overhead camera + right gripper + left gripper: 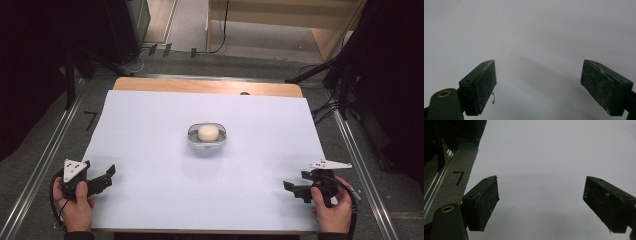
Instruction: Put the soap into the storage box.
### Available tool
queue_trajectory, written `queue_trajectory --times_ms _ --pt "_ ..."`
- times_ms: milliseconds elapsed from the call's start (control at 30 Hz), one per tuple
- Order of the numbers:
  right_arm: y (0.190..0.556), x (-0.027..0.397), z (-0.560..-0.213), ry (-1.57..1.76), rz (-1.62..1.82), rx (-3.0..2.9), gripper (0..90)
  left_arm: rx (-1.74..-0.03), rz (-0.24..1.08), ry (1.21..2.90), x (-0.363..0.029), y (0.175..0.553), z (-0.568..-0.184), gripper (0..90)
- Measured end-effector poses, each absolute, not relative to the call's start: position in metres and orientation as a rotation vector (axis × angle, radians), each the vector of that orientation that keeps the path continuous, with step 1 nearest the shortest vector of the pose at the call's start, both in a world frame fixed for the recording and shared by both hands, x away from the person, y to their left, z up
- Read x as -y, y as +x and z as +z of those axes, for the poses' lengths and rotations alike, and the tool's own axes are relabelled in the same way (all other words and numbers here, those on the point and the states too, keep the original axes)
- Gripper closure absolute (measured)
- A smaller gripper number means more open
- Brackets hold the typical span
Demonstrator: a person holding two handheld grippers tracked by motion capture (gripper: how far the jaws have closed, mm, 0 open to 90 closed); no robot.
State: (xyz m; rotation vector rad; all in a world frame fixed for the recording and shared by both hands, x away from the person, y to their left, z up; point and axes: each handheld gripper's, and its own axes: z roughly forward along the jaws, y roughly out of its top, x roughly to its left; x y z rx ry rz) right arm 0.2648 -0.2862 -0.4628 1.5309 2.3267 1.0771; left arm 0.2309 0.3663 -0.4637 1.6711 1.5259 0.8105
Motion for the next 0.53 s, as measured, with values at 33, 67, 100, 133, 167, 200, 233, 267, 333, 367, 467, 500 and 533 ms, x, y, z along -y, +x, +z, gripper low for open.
queue_trajectory --times_ms 33,67,100,133,167,200,233,267,333,367,467,500,533 --pt "0.264 0.29 -0.464 1.543 1.073 -2.326 13.8 -1.526 0.811 1.671 -0.366 0.231 -0.464 14.2" --pt "0.262 0.293 -0.466 1.548 1.074 -2.322 13.8 -1.526 0.812 1.672 -0.366 0.231 -0.464 14.2" --pt "0.261 0.297 -0.467 1.545 1.076 -2.317 13.8 -1.526 0.811 1.672 -0.366 0.231 -0.464 14.2" --pt "0.259 0.301 -0.469 1.545 1.081 -2.317 13.8 -1.525 0.811 1.672 -0.366 0.231 -0.464 14.2" --pt "0.257 0.305 -0.47 1.543 1.079 -2.31 13.8 -1.525 0.811 1.671 -0.366 0.231 -0.464 14.2" --pt "0.255 0.31 -0.472 1.544 1.076 -2.306 13.7 -1.525 0.811 1.673 -0.366 0.231 -0.464 14.2" --pt "0.253 0.314 -0.474 1.549 1.085 -2.295 13.7 -1.525 0.812 1.674 -0.366 0.231 -0.464 14.2" --pt "0.251 0.32 -0.476 1.554 1.093 -2.285 13.8 -1.525 0.813 1.675 -0.366 0.231 -0.464 14.2" --pt "0.248 0.327 -0.479 1.561 1.106 -2.262 13.8 -1.524 0.812 1.677 -0.366 0.231 -0.464 14.2" --pt "0.248 0.33 -0.479 1.575 1.126 -2.246 13.9 -1.525 0.813 1.675 -0.366 0.231 -0.464 14.2" --pt "0.246 0.334 -0.482 1.554 1.187 -2.226 13.6 -1.527 0.811 1.674 -0.366 0.231 -0.464 14.2" --pt "0.246 0.334 -0.483 1.558 1.204 -2.216 13.7 -1.527 0.81 1.674 -0.366 0.231 -0.464 14.2" --pt "0.246 0.335 -0.484 1.563 1.214 -2.207 13.7 -1.526 0.809 1.672 -0.367 0.231 -0.464 14.2"
